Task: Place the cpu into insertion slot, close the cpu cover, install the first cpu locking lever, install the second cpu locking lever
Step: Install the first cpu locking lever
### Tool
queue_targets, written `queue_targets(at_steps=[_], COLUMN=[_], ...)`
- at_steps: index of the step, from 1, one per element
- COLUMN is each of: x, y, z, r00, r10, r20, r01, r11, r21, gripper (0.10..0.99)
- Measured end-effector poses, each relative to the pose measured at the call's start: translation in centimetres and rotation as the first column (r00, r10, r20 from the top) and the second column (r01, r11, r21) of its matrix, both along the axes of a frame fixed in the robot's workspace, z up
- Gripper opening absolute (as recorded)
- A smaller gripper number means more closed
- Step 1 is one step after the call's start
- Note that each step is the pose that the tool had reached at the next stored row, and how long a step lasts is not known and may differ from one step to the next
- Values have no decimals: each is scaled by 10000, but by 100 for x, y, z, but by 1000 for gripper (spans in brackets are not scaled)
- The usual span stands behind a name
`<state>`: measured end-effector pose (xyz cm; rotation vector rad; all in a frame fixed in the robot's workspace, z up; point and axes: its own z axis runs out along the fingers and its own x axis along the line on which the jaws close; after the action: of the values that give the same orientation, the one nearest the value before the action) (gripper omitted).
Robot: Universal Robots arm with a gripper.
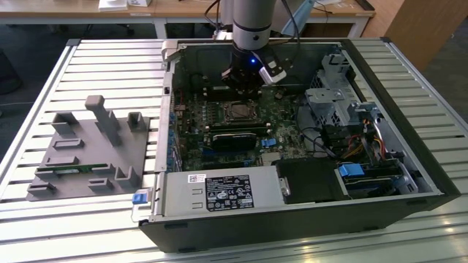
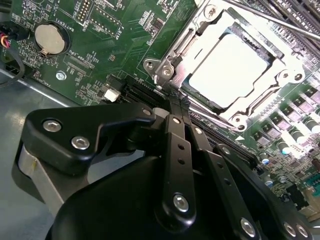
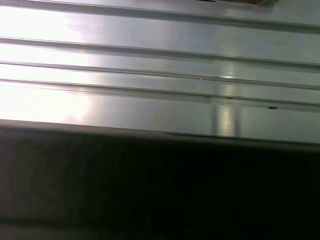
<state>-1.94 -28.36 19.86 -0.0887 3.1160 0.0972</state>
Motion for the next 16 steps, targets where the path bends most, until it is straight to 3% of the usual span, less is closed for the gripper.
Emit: queue_targets(at_steps=[6,16], x=[0,4], y=[0,0], z=[20,-1], r00=[10000,10000], r10=[-1,-2], r20=[4,0], r01=[1,2], r11=[10000,9998], r21=[-5,-183], gripper=[122,122])
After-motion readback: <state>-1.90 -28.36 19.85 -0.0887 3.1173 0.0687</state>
